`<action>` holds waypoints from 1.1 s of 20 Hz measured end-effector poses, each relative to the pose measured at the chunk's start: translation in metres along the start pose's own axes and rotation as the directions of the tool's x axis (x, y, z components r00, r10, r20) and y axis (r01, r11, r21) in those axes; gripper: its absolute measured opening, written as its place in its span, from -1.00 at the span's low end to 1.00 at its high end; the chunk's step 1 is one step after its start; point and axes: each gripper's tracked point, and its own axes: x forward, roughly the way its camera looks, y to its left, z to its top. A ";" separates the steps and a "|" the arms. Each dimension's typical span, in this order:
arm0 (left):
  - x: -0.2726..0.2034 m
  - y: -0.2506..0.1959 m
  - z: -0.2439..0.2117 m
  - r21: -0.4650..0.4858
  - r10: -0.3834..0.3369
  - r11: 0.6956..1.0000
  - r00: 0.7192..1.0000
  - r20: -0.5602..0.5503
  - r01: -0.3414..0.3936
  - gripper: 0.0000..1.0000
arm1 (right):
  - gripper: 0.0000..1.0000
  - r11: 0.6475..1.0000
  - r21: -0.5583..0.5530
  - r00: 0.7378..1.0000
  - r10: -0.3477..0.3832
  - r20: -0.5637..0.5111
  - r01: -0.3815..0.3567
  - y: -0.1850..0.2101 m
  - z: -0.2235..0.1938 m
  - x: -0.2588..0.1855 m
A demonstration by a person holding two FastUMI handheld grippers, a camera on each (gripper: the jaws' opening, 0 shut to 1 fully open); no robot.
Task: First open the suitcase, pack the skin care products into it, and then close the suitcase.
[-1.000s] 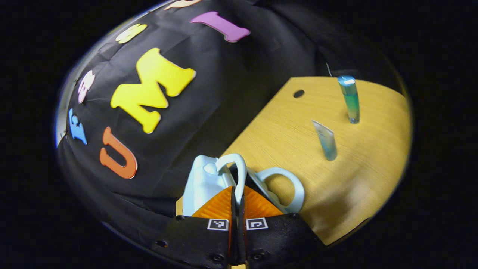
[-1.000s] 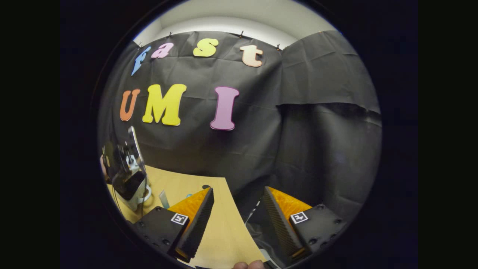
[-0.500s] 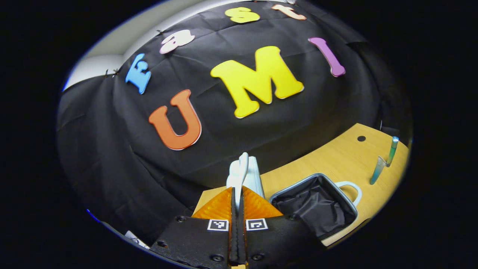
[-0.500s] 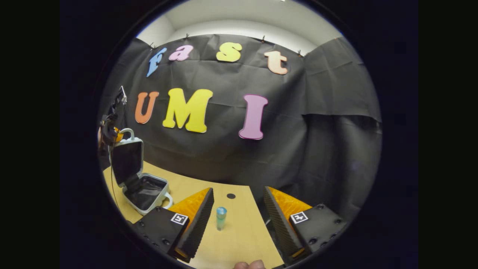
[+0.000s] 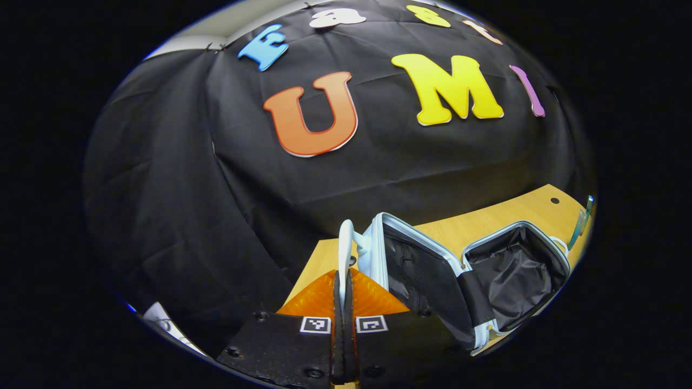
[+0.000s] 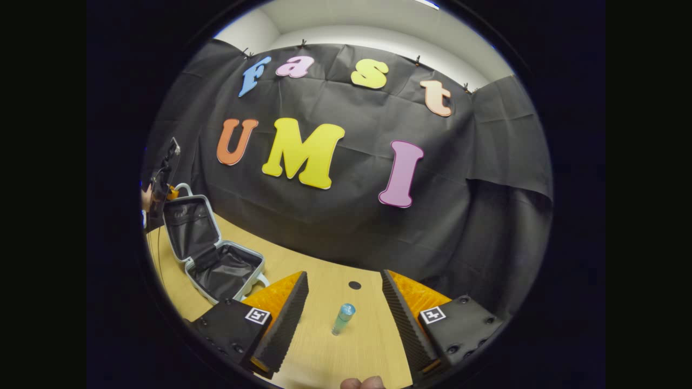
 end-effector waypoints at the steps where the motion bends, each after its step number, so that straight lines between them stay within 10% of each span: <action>1: 0.009 0.008 -0.019 -0.045 -0.010 0.999 0.999 -0.030 0.009 -0.94 | 0.63 1.000 -0.012 1.000 0.005 -0.002 -0.005 0.004 0.001 0.001; 10: 0.052 -0.006 -0.133 -0.332 -0.131 0.941 0.973 -0.189 0.062 -0.92 | 0.63 0.993 -0.119 0.999 0.017 -0.036 -0.021 0.021 0.002 0.011; 15: 0.054 0.004 -0.144 -0.328 -0.106 0.944 0.975 -0.196 0.037 -0.82 | 0.63 0.990 -0.134 0.999 0.033 -0.032 -0.037 0.031 0.003 0.012; 18: 0.047 0.016 -0.141 -0.332 -0.074 0.943 0.979 -0.189 0.007 0.19 | 0.63 0.991 -0.122 0.998 0.043 -0.041 -0.048 0.036 -0.001 0.013; 19: 0.041 0.018 -0.138 -0.335 -0.066 0.942 0.980 -0.187 0.000 0.18 | 0.63 0.992 -0.117 0.998 0.048 -0.043 -0.053 0.038 -0.004 0.014; 21: 0.027 0.026 -0.125 -0.323 -0.024 0.946 0.985 -0.170 -0.033 0.99 | 0.66 0.993 -0.100 0.997 0.059 -0.044 -0.063 0.041 -0.008 0.017; 22: 0.017 0.032 -0.110 -0.313 0.007 0.948 0.990 -0.144 -0.052 0.80 | 0.63 0.994 -0.091 0.997 0.063 -0.038 -0.067 0.042 -0.007 0.018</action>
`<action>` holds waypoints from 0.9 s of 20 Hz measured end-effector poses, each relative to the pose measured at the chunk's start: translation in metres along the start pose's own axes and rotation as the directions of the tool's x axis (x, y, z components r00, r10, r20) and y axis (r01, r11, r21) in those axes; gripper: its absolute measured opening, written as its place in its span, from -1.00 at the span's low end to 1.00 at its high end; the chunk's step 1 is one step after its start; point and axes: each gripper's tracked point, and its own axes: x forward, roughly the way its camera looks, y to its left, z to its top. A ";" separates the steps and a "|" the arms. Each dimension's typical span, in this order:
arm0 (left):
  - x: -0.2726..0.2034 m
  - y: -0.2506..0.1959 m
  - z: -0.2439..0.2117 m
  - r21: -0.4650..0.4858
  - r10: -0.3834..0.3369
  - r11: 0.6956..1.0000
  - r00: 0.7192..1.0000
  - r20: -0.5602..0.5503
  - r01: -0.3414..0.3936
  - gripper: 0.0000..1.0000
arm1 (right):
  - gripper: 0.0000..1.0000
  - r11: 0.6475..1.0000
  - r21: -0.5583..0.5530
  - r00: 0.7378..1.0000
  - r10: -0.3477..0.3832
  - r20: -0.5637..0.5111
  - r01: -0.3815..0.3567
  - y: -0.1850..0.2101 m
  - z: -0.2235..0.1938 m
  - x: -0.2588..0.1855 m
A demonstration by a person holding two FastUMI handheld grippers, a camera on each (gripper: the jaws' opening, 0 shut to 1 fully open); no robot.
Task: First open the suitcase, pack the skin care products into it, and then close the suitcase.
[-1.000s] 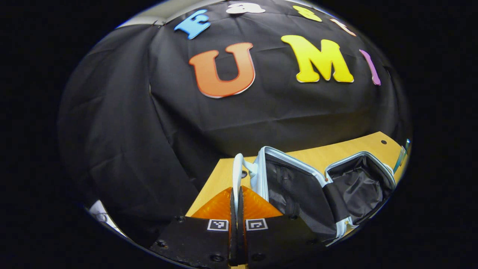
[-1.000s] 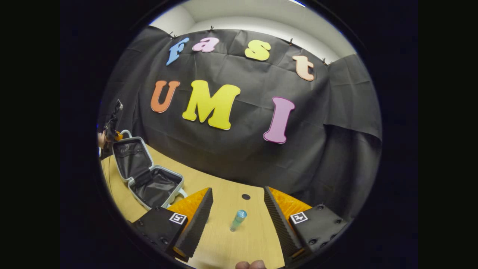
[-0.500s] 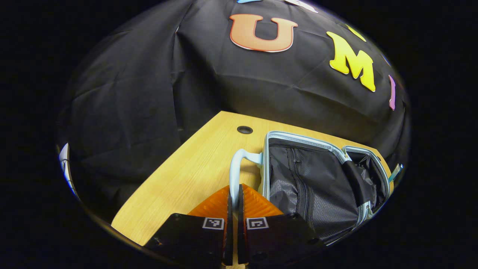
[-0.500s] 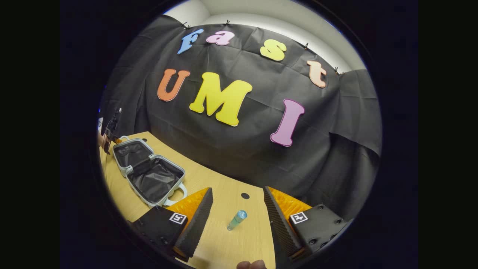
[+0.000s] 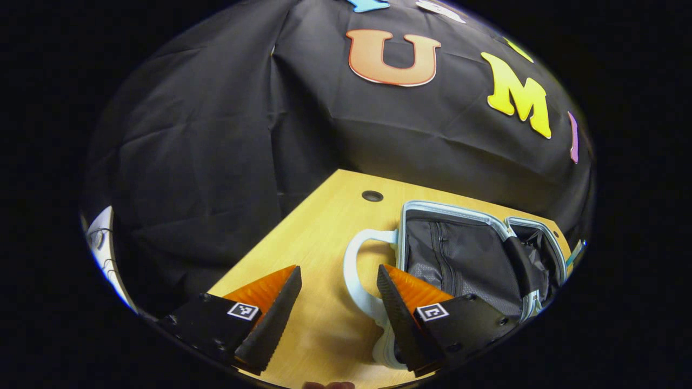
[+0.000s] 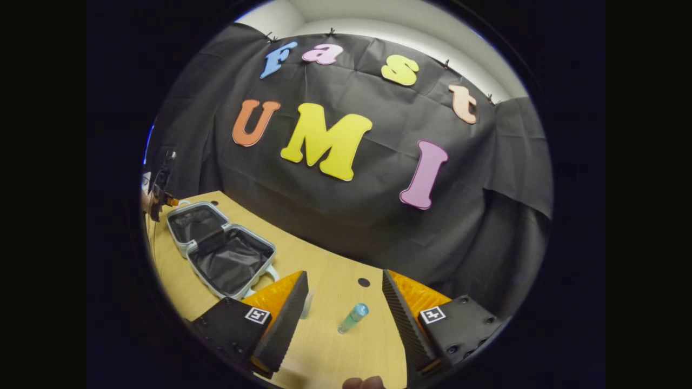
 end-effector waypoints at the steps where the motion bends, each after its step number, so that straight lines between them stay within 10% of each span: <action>1: -0.014 -0.005 0.018 0.007 0.007 1.000 0.999 0.046 -0.008 0.84 | 0.63 1.000 0.015 1.000 0.001 0.012 -0.001 -0.001 0.001 0.000; 9: -0.151 -0.121 0.151 0.073 0.002 0.997 0.925 0.380 -0.032 0.94 | 0.63 0.991 0.133 0.998 -0.037 0.052 0.030 -0.035 -0.014 -0.011; 18: -0.224 -0.330 0.091 0.132 -0.158 0.984 0.920 0.359 0.118 0.95 | 0.65 0.970 0.214 0.989 -0.135 0.056 0.120 -0.122 -0.051 -0.027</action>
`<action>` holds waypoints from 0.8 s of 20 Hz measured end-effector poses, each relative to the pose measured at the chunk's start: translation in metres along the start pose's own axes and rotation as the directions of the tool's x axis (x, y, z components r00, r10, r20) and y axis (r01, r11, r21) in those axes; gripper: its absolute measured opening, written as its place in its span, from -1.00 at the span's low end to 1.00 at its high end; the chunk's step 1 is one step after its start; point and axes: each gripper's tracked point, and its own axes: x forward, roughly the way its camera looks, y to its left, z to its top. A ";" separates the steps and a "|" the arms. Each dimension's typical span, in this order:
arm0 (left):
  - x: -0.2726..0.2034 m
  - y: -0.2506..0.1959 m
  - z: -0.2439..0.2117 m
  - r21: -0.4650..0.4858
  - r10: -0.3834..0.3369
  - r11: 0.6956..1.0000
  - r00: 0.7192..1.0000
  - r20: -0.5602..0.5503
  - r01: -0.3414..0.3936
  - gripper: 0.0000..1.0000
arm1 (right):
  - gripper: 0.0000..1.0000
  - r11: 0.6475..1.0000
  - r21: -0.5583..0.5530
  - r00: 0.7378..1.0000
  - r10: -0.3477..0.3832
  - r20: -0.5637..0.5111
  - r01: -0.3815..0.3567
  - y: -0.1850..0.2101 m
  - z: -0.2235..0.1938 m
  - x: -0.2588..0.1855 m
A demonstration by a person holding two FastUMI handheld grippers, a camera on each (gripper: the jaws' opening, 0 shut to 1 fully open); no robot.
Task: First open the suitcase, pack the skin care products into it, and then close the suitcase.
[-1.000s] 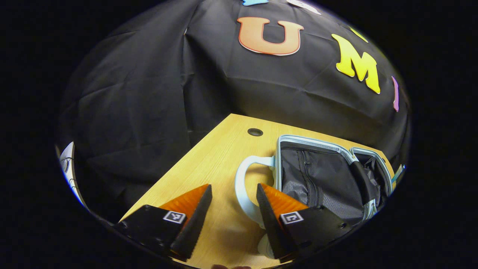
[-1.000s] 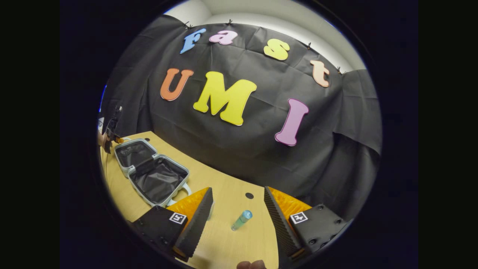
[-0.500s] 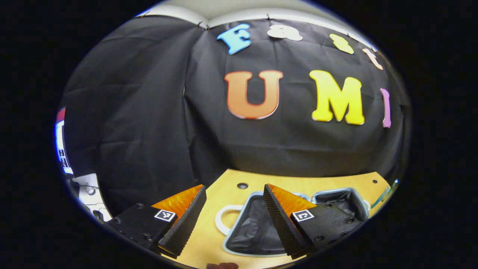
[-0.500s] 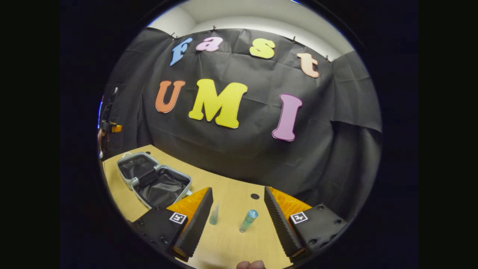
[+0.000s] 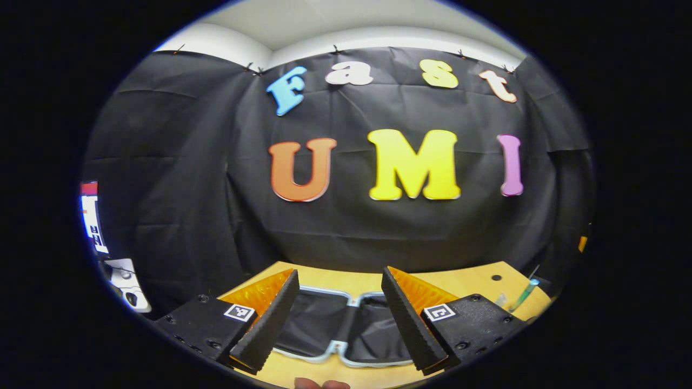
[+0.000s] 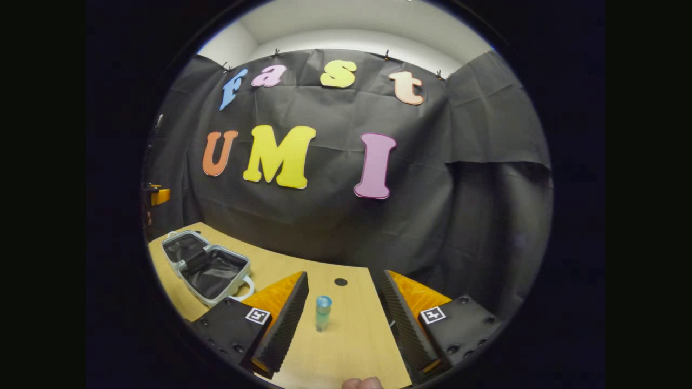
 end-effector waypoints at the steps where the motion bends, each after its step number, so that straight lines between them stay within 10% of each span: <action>1: -0.002 -0.029 -0.009 -0.018 -0.043 0.999 0.999 -0.020 0.043 0.95 | 0.65 1.000 0.001 1.000 -0.003 -0.009 0.003 -0.008 -0.006 0.000; 7: -0.013 -0.152 -0.052 -0.044 -0.188 0.982 0.977 -0.096 0.185 0.95 | 0.63 1.000 0.021 0.998 0.004 -0.069 -0.002 -0.038 -0.037 0.007; 16: 0.012 -0.289 -0.175 -0.041 -0.369 0.925 0.866 -0.338 0.378 0.96 | 0.63 1.000 -0.019 0.981 0.016 -0.192 -0.020 -0.084 -0.084 0.012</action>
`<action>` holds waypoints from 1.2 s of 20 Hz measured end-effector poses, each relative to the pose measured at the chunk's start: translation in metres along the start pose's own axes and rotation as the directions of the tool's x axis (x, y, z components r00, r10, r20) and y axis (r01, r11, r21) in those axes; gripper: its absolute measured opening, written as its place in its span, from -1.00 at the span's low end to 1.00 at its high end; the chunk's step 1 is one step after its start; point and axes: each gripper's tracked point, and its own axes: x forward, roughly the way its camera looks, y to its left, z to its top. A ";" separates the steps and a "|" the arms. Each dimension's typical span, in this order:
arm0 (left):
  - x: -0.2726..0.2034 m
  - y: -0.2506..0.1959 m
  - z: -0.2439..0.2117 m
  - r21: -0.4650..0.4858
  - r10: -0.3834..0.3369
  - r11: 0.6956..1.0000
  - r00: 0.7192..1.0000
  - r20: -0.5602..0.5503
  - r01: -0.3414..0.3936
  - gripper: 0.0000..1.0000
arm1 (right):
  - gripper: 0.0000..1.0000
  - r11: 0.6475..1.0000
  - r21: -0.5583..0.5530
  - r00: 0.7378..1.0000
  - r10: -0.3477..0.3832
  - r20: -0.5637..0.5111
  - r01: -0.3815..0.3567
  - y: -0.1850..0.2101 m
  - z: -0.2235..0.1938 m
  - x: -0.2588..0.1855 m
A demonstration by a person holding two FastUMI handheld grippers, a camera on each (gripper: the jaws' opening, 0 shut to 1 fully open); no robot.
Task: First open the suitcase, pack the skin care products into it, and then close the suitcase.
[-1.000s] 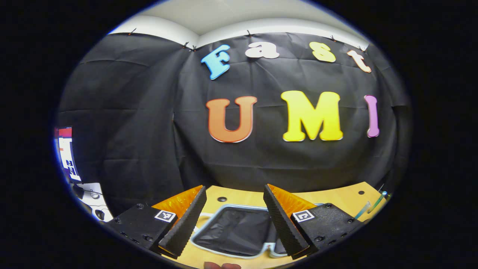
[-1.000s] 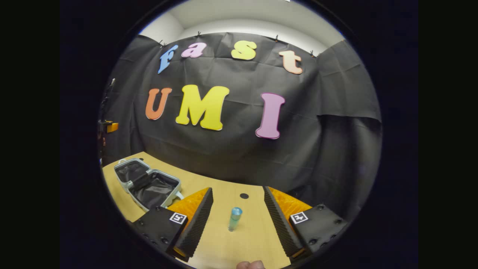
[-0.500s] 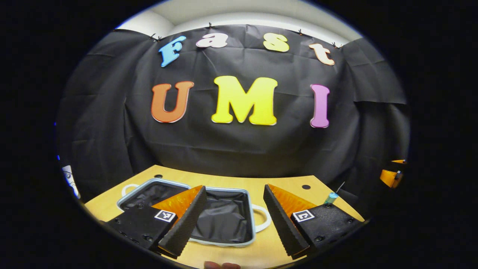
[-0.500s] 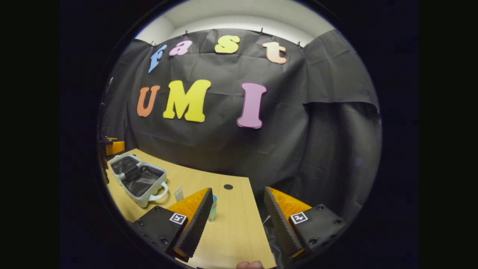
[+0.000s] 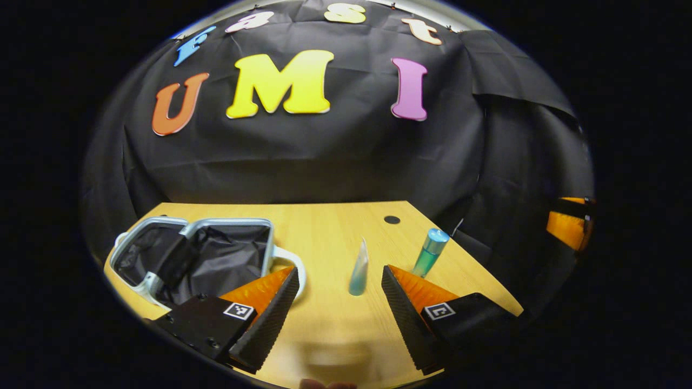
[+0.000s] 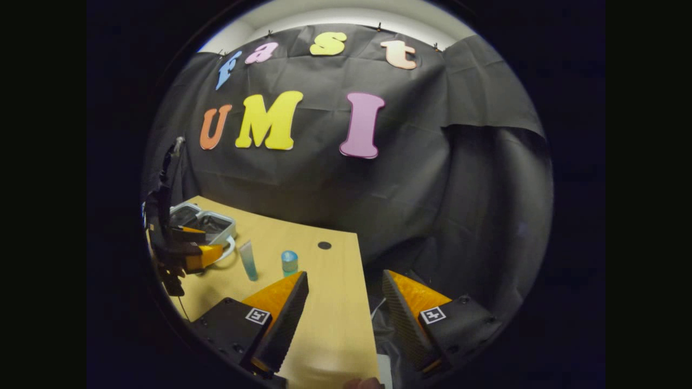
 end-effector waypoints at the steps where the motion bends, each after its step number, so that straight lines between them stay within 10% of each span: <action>1: 0.013 -0.004 -0.012 0.002 -0.007 1.000 1.000 -0.030 0.007 0.96 | 0.63 1.000 -0.004 1.000 -0.010 -0.014 0.010 -0.008 -0.004 0.000; 9: 0.092 -0.012 -0.050 -0.003 -0.039 0.999 0.991 -0.131 0.039 0.97 | 0.63 0.996 -0.007 0.994 -0.092 -0.064 0.092 -0.046 -0.022 -0.009; 14: 0.108 -0.006 -0.057 -0.013 -0.030 1.000 0.986 -0.163 0.028 0.14 | 0.63 0.997 -0.007 0.995 -0.072 -0.069 0.072 -0.040 -0.022 -0.002; 16: 0.107 -0.006 -0.058 -0.006 -0.029 1.000 0.983 -0.183 0.028 -0.16 | 0.63 0.999 0.000 0.997 -0.039 -0.069 0.039 -0.027 -0.022 0.009; 24: 0.011 -0.009 0.005 -0.103 -0.106 0.990 0.984 -0.142 0.092 -0.27 | 0.63 0.965 0.088 0.956 0.257 -0.140 -0.246 0.090 -0.067 0.088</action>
